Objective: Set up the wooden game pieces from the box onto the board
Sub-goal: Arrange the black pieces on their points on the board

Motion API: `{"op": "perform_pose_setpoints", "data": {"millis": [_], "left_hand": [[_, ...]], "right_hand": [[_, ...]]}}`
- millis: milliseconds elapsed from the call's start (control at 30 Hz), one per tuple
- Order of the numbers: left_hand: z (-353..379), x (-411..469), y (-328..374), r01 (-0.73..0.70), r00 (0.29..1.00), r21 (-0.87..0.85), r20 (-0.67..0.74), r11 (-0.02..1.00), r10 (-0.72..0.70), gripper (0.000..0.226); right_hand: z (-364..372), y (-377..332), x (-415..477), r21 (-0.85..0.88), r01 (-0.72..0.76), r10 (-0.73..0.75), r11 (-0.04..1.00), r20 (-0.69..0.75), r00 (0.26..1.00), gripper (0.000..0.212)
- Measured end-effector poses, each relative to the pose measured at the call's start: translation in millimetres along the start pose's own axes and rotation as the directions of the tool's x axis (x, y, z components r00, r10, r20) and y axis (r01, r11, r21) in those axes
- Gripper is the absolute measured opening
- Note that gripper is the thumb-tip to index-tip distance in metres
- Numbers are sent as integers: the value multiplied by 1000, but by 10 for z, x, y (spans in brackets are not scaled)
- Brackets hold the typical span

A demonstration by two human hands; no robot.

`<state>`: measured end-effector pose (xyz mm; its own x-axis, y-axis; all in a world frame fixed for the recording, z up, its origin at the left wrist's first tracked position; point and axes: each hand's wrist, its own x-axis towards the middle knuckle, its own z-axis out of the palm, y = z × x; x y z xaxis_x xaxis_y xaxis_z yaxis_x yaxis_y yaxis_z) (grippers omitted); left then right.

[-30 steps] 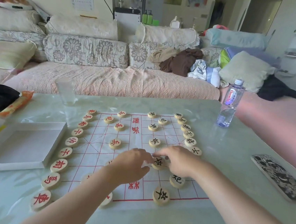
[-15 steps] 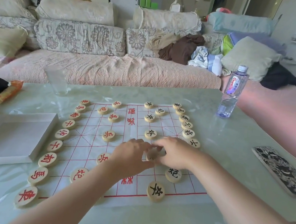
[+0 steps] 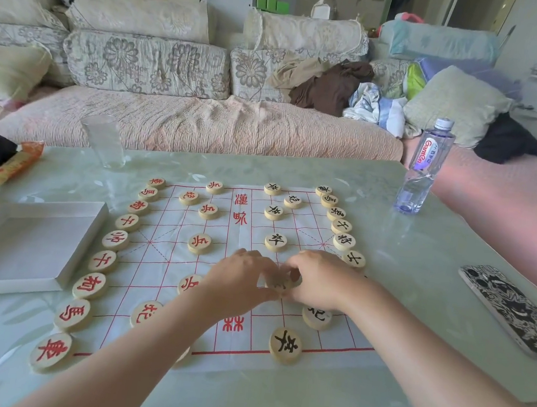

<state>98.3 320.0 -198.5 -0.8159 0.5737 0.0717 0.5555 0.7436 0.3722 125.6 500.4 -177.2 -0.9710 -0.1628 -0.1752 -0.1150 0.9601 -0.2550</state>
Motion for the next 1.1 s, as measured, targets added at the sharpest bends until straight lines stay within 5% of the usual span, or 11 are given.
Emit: {"op": "perform_pose_setpoints", "data": {"millis": [167,433,600,833,1100], "left_hand": [[12,-9,-21,-17,1000,-3,15,1000,17,46],[-113,-179,73,-58,997,23,-58,998,59,48],[-179,-461,173,-94,995,-19,45,995,95,30],[-40,-671,296,-47,997,36,55,998,45,55],[-118,-677,192,-52,986,-77,157,996,63,19]], "right_hand": [[-17,-31,-38,-42,-2,1,999,-23,1000,22],[-165,-85,-311,52,73,-67,996,-106,992,33],[-104,-91,-549,87,96,-99,992,33,995,36],[87,-154,-707,20,204,-205,979,94,974,49],[58,-161,-796,-138,202,-207,970,-25,978,42]]}}
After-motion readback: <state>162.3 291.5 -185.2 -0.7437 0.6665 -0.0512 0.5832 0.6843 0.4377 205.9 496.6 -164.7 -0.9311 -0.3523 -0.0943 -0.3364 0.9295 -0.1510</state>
